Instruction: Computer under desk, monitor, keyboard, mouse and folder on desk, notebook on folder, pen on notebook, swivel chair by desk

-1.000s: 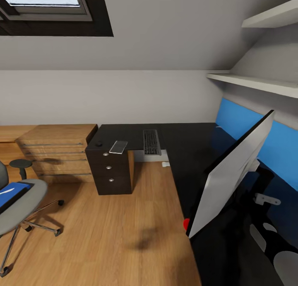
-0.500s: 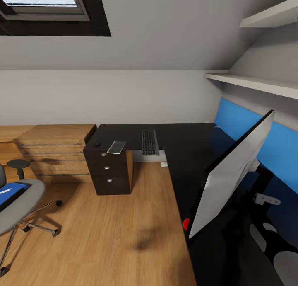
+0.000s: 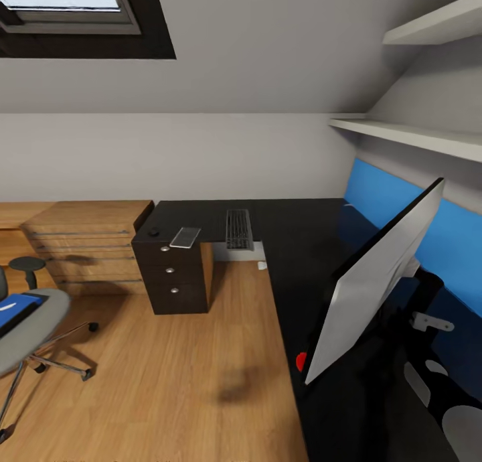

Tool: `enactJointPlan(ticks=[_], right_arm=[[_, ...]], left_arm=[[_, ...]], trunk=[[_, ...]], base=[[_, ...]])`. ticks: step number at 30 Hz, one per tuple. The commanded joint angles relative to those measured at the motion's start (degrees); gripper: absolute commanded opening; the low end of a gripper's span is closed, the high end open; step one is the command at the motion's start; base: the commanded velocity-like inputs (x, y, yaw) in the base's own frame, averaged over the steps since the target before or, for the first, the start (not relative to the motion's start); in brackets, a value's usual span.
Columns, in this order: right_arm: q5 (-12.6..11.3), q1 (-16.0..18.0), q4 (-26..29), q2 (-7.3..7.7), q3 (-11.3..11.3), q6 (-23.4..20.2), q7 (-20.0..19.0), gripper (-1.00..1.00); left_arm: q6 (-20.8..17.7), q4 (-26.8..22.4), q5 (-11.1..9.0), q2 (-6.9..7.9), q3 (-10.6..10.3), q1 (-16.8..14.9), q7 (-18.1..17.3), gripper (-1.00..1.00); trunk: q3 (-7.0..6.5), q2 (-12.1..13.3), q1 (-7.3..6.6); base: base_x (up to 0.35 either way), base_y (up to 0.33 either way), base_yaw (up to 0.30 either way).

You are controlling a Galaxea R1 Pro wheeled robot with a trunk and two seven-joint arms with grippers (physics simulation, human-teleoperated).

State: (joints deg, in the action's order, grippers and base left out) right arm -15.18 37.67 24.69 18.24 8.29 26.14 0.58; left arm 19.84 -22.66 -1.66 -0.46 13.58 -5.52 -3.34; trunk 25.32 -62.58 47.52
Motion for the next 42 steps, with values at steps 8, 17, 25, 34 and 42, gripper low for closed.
enactJointPlan(ticks=[8,17,25,34,42], right_arm=[[-1.5,0.0,-0.4,0.06,-0.4,0.3,0.0,-1.00],[-1.3,0.0,-0.5,0.04,-0.4,0.3,0.1,-1.00],[-1.2,0.0,-0.5,0.04,-0.4,0.3,0.1,-1.00],[-1.2,0.0,-0.5,0.04,-0.4,0.3,0.1,-1.00],[-1.3,0.0,-0.5,0.04,-0.4,0.2,0.1,-1.00]], left_arm=[[0.1,0.0,-0.2,0.01,0.3,0.0,-0.3,1.00],[0.1,0.0,-0.2,0.02,0.3,0.0,-0.3,1.00],[0.1,0.0,-0.3,0.02,0.3,0.0,-0.3,1.00],[0.1,0.0,-0.3,0.10,0.3,0.0,-0.3,1.00],[0.1,0.0,-0.4,0.18,0.4,0.0,-0.3,1.00]], trunk=[[0.07,0.0,0.00],[0.07,0.0,0.00],[0.07,0.0,0.00],[0.07,0.0,0.00],[0.07,0.0,0.00]], base=[[-0.016,-0.057,0.000],[-0.079,-0.080,0.000],[-0.027,-0.027,0.000],[-0.002,-0.002,0.000],[0.000,0.000,0.000]])
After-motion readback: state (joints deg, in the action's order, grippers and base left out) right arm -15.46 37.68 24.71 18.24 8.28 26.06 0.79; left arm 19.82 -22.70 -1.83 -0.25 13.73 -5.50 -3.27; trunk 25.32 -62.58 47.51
